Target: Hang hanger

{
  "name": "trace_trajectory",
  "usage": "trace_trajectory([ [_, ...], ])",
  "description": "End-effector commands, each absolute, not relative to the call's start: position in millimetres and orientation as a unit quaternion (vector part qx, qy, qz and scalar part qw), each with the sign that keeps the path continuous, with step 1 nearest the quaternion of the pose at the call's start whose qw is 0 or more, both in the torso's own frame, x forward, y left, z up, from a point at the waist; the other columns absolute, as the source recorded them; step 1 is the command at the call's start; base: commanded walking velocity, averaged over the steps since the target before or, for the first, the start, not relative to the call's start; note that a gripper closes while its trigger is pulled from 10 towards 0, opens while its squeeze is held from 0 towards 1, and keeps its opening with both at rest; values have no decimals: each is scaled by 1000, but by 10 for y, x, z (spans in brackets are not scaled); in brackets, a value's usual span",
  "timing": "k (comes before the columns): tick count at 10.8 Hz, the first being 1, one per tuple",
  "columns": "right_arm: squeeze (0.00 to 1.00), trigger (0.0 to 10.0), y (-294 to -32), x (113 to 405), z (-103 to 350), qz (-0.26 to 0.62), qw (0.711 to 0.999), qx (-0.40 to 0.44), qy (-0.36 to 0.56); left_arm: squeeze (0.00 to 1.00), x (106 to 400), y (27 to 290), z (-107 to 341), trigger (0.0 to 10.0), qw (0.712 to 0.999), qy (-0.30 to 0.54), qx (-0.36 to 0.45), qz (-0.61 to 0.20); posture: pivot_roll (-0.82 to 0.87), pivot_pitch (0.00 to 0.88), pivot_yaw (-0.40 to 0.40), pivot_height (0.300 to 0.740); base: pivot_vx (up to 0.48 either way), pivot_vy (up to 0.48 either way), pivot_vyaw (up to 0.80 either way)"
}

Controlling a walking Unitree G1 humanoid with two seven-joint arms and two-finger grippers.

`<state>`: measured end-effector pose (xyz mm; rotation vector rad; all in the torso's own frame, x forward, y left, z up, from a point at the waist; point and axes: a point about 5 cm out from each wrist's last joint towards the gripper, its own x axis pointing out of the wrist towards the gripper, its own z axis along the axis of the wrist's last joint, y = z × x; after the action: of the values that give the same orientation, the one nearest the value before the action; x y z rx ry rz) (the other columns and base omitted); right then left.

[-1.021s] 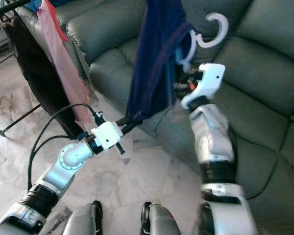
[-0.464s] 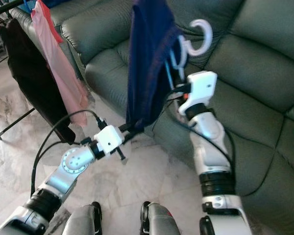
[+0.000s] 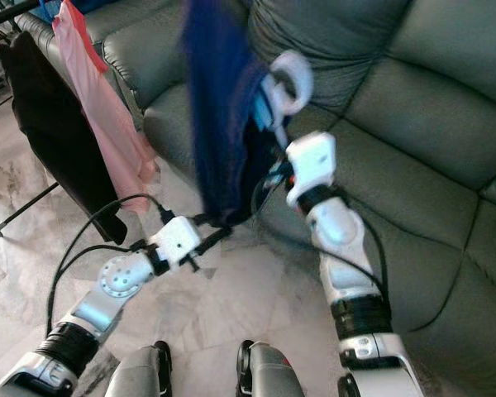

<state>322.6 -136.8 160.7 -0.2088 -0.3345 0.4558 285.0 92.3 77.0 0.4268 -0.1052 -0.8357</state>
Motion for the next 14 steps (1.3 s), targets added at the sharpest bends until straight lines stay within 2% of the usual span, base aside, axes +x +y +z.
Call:
trace_trajectory([
  [1,0,10000,-1369,3193,1623,232,949,-114,-181,1000,2840,991,708,10000,897,-31,205,-391,-36,164,-68,740,0,0,0],
  [2,0,10000,-1404,3175,1531,218,955,-108,-168,1000,2885,1118,677,10000,917,-12,187,-351,-33,164,-68,740,0,0,0],
  [3,0,10000,-1399,3175,1524,216,957,-99,-168,1000,2915,1154,688,10000,924,-17,192,-329,-32,163,-66,740,0,0,0],
  [4,0,10000,-1356,3166,1534,215,959,-63,-175,1000,3013,1235,779,10000,945,-46,195,-259,-32,162,-66,740,0,0,0],
  [6,0,10000,-1326,3123,1449,241,952,-81,-172,1000,3056,1270,823,10000,954,-50,174,-240,-30,161,-63,740,0,0,0],
  [8,0,10000,-1404,3055,1300,288,940,-116,-145,1000,3021,1371,821,10000,947,-55,200,-245,-30,165,-62,740,0,0,0],
  [9,0,10000,-1491,2909,1089,361,918,-130,-95,1000,3011,1533,905,10000,925,-90,276,-244,-24,172,-62,740,0,0,0],
  [10,0,10000,-1571,2823,940,386,907,-157,-66,1000,3013,1676,957,10000,909,-100,321,-246,-18,174,-65,740,0,0,0],
  [12,0,10000,-1640,2760,858,404,899,-161,-47,1000,3011,1895,1029,10000,894,-110,366,-236,-17,177,-65,740,0,0,0],
  [14,0,10000,-1646,2719,806,437,882,-173,-29,1000,2998,1891,1107,10000,869,-140,396,-261,-18,179,-66,740,0,0,0],
])
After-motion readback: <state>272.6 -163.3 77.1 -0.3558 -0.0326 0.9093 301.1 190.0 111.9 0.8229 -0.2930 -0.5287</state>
